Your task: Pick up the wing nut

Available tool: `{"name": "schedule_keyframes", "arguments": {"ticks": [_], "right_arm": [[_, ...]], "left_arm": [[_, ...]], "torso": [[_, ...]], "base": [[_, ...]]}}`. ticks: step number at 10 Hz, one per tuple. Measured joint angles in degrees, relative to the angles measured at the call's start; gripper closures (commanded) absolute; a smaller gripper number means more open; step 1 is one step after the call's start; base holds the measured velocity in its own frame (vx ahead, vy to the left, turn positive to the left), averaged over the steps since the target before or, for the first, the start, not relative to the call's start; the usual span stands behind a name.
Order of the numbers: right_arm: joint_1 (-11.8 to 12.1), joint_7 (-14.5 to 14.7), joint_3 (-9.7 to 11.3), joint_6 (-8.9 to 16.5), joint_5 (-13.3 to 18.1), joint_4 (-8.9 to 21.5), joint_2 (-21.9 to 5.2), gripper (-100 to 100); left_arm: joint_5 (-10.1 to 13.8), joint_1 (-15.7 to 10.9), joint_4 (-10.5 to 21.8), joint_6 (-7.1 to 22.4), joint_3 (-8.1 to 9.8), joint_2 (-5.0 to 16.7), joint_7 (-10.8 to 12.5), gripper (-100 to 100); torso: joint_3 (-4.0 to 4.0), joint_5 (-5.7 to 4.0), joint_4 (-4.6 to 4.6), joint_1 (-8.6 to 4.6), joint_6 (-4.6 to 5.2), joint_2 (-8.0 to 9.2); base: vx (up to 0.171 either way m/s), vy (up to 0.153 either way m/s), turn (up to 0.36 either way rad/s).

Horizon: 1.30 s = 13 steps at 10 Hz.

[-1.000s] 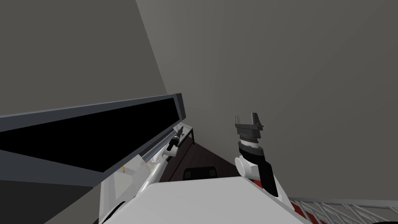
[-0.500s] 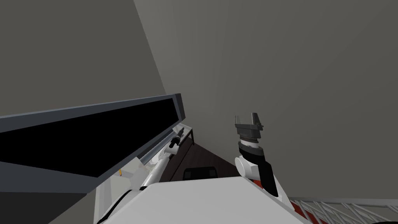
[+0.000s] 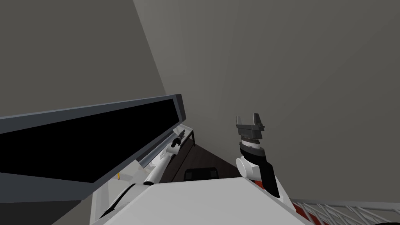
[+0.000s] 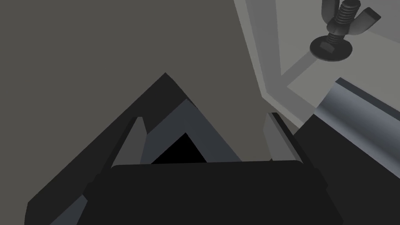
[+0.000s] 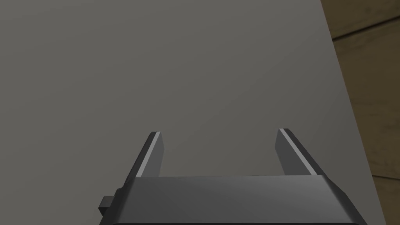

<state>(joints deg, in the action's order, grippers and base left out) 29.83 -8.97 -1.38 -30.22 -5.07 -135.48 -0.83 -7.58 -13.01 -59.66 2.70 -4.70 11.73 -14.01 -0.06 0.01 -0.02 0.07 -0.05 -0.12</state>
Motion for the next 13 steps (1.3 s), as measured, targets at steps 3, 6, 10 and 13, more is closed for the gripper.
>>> {"name": "schedule_keyframes", "arguments": {"ticks": [3, 6, 10, 13], "right_arm": [[0.01, 0.0, 0.0, 0.0, 0.0, 0.0, 0.0, 0], [0.0, 0.0, 0.0, 0.0, 0.0, 0.0, 0.0, 0], [0.01, 0.0, 0.0, 0.0, 0.0, 0.0, 0.0, 0], [0.0, 0.0, 0.0, 0.0, 0.0, 0.0, 0.0, 0]], "left_arm": [[-0.78, -3.3, 6.28, 1.75, 0.04, -0.12, 0.08, -100], [-0.62, -4.99, 10.4, 4.16, -0.87, 0.77, 0.64, -100], [-0.8, -8.33, 17.87, 6.02, -1.61, 1.49, 1.44, -100], [-1.09, -9.34, 21.31, 7.42, -1.9, 1.62, 1.86, -100]], "torso": [[-0.11, 0.01, -0.04, 0.02, 0.0, -0.18], [-0.05, 0.0, -0.03, 0.01, -0.01, -0.07], [-0.12, 0.01, -0.05, 0.03, -0.01, -0.21], [-0.08, 0.0, -0.04, -0.01, -0.01, -0.12]], "base": [[0.068, 0.012, -0.002], [0.051, 0.008, 0.006], [0.069, 0.011, 0.007], [0.065, 0.004, 0.007]]}}
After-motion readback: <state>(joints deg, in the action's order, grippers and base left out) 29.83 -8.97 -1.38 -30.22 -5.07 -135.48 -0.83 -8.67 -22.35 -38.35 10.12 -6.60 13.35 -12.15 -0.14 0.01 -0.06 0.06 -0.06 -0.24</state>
